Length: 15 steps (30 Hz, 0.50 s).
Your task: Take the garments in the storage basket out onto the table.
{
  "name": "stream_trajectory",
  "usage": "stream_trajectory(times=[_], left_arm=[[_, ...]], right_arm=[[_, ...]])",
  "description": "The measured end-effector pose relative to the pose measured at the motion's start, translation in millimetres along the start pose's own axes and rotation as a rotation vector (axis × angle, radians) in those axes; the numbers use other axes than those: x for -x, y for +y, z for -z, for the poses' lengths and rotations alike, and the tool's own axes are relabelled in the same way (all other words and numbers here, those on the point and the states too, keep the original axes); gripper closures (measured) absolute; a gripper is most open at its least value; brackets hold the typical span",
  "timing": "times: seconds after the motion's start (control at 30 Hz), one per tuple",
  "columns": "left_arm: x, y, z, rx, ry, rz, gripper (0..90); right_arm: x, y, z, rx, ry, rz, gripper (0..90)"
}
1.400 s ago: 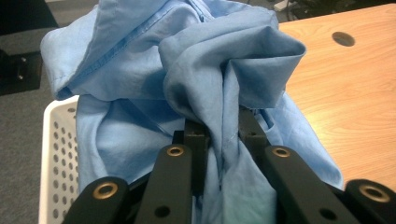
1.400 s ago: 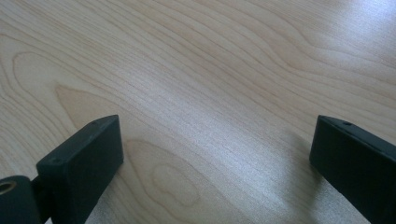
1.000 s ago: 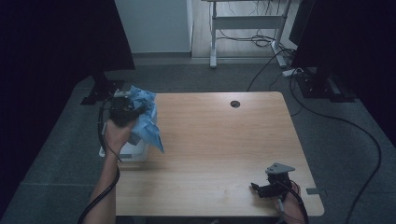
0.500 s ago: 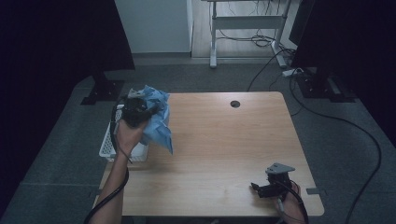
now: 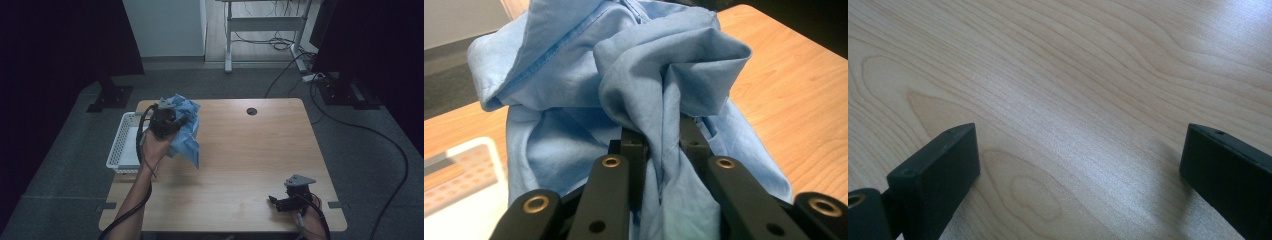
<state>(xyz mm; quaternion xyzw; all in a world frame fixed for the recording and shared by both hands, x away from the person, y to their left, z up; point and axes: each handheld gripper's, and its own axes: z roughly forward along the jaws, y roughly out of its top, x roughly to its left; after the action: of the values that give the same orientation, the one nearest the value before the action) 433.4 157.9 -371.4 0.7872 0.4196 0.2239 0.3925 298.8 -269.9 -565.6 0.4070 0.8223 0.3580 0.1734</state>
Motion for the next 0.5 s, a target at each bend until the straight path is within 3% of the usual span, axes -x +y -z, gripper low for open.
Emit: stream_trajectory(times=[0.5], left_arm=[[44.4, -3.0, -42.5, -0.018, -0.083, -0.060, 77.9]], right_arm=[[0.0, 0.0, 0.0, 0.000, 0.000, 0.001, 2.5]])
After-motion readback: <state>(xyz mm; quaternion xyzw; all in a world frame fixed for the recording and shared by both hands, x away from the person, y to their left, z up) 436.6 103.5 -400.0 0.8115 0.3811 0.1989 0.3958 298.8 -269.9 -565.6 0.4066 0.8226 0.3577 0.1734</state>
